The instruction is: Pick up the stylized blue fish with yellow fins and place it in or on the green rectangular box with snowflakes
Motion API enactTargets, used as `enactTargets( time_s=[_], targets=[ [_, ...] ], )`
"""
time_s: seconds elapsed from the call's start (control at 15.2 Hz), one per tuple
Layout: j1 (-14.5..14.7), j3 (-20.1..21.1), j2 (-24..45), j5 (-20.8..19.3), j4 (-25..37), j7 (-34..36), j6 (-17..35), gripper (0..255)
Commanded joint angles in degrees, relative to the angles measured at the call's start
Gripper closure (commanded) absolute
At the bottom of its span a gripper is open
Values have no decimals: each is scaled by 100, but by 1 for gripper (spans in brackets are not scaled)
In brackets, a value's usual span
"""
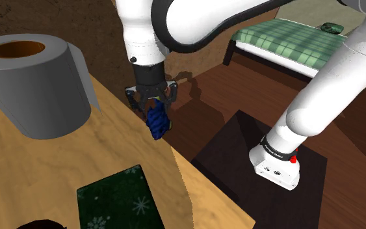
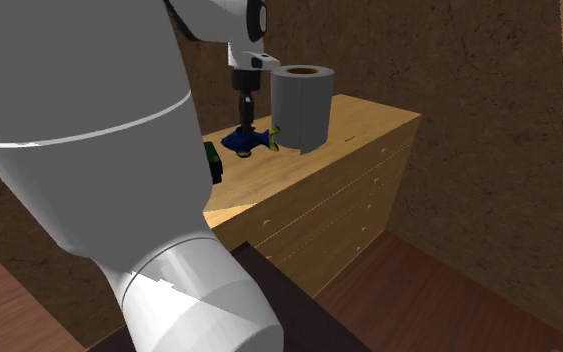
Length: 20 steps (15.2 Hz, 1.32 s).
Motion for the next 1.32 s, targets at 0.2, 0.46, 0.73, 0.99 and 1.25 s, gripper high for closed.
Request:
enactTargets(
  time_s=[0.2, 0.46, 0.73, 0.99, 1.25],
  targets=[
    [202, 245, 218, -108, 356, 514, -166, 255],
    [544, 548, 698, -419, 816, 1280, -261, 255],
    [1037, 746, 1324, -871, 1397, 2090, -411, 255],
    [1729, 778, 2025, -1378, 2118, 2860, -646, 255],
    [2568, 681, 2750, -1865, 3010, 3517, -978, 255]
  ],
)
